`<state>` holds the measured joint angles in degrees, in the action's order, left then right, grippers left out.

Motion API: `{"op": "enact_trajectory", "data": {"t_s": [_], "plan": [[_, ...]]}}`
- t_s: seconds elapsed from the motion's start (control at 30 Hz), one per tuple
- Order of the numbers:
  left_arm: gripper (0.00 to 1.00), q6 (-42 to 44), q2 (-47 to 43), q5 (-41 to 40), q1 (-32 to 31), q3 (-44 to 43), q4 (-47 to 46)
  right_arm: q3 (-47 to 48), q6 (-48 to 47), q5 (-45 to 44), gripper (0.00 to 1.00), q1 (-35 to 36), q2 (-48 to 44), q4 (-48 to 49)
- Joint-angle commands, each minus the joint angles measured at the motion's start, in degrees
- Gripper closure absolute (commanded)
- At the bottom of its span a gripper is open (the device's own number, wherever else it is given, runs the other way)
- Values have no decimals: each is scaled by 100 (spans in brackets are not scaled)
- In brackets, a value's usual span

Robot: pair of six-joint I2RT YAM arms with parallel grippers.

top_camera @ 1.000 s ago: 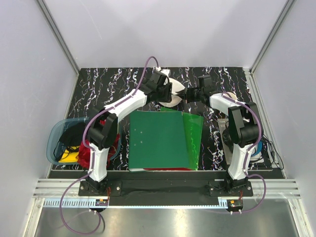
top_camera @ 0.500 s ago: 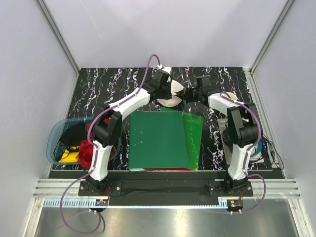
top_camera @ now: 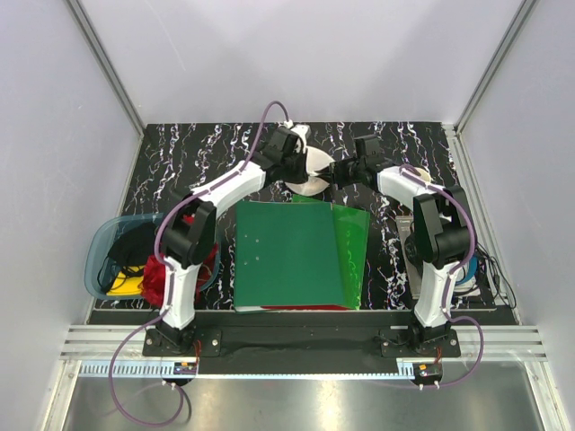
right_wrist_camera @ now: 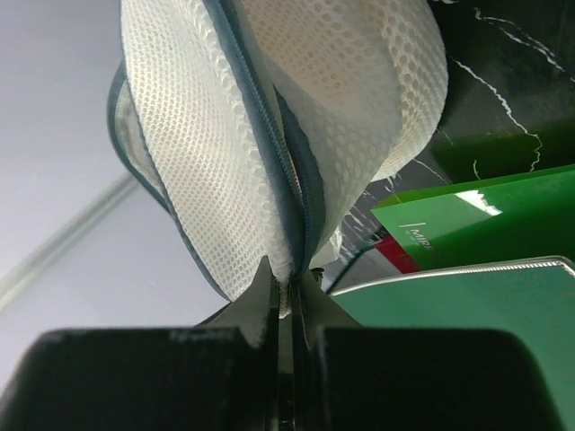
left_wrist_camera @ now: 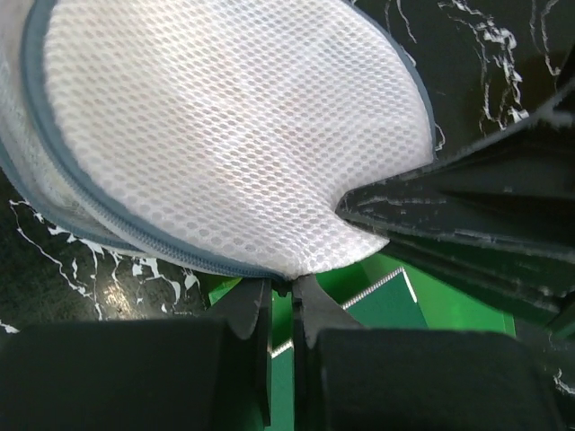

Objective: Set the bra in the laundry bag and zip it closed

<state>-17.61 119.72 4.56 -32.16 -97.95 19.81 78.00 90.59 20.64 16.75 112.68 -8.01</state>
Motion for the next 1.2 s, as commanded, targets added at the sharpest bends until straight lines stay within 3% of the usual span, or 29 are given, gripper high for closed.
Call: {"op": "enact_trajectory", "data": {"t_s": [0.0,0.2,0.37,0.53,0.67,0.8,1.0,1.17], "plan": [[100,706,-467,-334,659,443,225,540,-1314,-96,100,-295,-230,-614],[100,627,-713,308,659,742,128,1937,-2448,273,100,-427,570,-1253],[100,706,-713,344,746,892,66,3027,-3327,598,100,-629,1157,-1606],[100,855,-687,501,1098,901,75,3625,-4335,1256,100,-753,1615,-2125],[100,978,-661,1099,1168,760,111,3845,-4927,1126,100,-779,1713,-2503],[99,715,-599,1679,1099,734,58,3811,-4255,1450,100,-770,1731,-2548],[63,117,-678,1882,949,1032,-662,2952,-2813,1723,100,-735,1336,-1915],[55,-129,-608,1707,896,988,-865,2212,-1853,1829,100,-735,975,-1283]]}}
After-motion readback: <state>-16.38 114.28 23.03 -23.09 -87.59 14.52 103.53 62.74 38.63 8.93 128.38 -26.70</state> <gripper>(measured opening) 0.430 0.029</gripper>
